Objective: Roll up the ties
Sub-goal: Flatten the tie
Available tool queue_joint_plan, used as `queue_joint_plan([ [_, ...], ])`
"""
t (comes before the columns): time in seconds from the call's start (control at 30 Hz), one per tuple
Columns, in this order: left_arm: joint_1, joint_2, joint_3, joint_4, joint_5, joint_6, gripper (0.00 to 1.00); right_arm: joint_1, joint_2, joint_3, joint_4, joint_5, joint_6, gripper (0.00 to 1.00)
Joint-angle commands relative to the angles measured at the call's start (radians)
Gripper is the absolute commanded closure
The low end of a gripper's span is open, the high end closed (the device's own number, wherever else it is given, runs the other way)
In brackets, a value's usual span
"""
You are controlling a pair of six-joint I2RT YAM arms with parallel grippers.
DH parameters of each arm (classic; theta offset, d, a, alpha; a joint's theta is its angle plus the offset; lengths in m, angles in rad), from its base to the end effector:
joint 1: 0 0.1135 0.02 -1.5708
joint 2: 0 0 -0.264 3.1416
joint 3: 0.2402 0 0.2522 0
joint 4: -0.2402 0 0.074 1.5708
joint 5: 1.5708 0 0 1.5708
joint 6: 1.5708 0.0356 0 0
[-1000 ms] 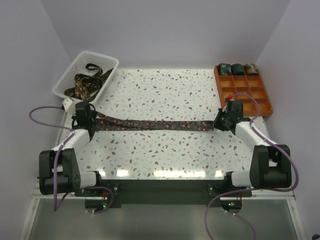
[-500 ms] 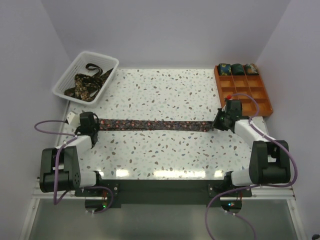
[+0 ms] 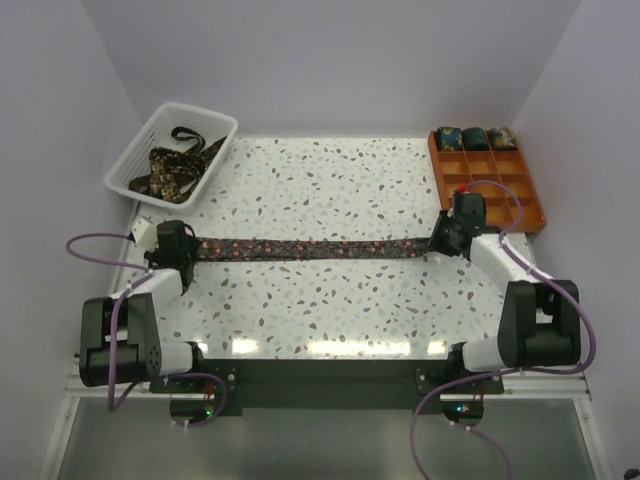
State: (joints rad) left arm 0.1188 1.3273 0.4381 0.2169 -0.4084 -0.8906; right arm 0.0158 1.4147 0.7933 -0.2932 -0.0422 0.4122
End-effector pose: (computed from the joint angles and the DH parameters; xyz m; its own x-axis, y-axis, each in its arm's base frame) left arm 0.2374 0.0426 0.1509 -0.0645 -0.7263 -0.6844 -0.7432 0.4926 -0.4527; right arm 0.2798 0.0059 0.1937 -0.7425 0.3886 -0.5456 0.2794 0.9200 0.2751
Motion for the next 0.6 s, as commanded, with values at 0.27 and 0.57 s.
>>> queue_joint_plan([
  [0.27,-0.066,-0.223,0.073,-0.053,0.210,0.231,0.13,-0.001,-0.080,0.089,-0.104,0.060,-0.049,0.38],
  [0.57,-0.304,-0.108,0.315,-0.097,0.430,0.472,0.21,0.142,-0.102,0.107,-0.221,0.143,-0.055,0.45],
])
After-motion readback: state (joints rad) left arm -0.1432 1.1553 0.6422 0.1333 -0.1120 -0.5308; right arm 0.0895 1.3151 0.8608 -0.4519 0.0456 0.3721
